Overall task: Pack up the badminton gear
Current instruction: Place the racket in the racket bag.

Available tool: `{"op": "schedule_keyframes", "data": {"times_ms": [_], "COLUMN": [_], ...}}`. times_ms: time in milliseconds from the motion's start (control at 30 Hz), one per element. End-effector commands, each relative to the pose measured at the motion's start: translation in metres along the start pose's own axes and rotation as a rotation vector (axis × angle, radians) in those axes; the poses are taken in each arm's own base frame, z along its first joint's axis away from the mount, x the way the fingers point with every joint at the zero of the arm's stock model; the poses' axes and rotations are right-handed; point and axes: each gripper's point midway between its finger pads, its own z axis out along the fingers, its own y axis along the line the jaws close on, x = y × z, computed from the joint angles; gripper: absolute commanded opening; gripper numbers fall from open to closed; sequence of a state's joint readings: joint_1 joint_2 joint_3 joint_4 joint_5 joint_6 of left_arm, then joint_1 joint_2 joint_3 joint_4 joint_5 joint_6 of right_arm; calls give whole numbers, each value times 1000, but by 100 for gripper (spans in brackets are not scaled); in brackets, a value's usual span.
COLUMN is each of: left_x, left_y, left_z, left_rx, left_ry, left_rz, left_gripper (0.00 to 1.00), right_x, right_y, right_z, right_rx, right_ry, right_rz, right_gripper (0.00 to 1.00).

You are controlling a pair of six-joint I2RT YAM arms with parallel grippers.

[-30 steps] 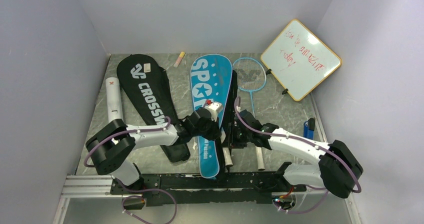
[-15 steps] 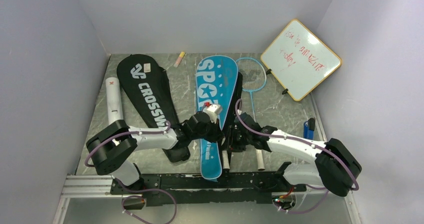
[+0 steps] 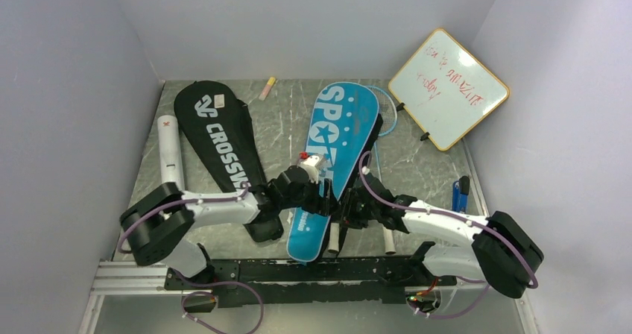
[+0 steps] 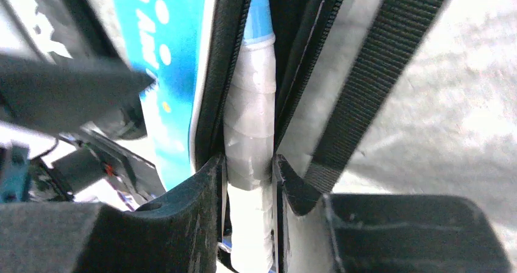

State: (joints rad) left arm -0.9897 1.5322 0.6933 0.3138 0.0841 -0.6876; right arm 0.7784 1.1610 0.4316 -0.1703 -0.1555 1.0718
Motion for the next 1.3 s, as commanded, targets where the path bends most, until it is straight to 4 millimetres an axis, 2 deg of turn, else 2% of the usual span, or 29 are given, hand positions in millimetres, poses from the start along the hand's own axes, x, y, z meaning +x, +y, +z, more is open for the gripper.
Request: {"op": "schedule_keyframes", "data": {"times_ms": [0,167,200,367,533,633,833,1000,1033,1133,1267], "left_x": [0,-12,-10,1,-3,-9,-4,13,13,17,24], "left_y": [-55,-4,10,68,99,117,136,149,149,149,139], "left_z": [-40,-66,-70,-82,-86,-89,-89,-80,-78,-75,-63], "left_rx": [163,5,-44,-222,-302,-385,-447,-477,-469,-461,-374], "left_ry": [55,41,51,90,67,47,65,126,125,152,177], "left_rz": [41,-6,-13,-55,-79,-86,-106,-129,-128,-121,-134], "left_gripper": [76,74,72,56,37,33,32,12,9,8,8], "right_x": [-53,-54,-55,-57,-58,-56,-52,-50,-51,-50,-48], "right_y": [66,66,66,68,65,63,59,63,64,66,66], "right_z": [-6,-2,-1,-2,2,4,10,13,13,15,19], "right_rx": [-268,-276,-274,-282,-266,-260,-249,-270,-272,-273,-290], "right_ry": [-228,-233,-235,-249,-247,-240,-219,-199,-201,-195,-190], "right_rz": [-50,-77,-81,-104,-121,-124,-134,-147,-156,-169,-169], "right_gripper": [0,0,0,0,0,0,0,0,0,0,0]}}
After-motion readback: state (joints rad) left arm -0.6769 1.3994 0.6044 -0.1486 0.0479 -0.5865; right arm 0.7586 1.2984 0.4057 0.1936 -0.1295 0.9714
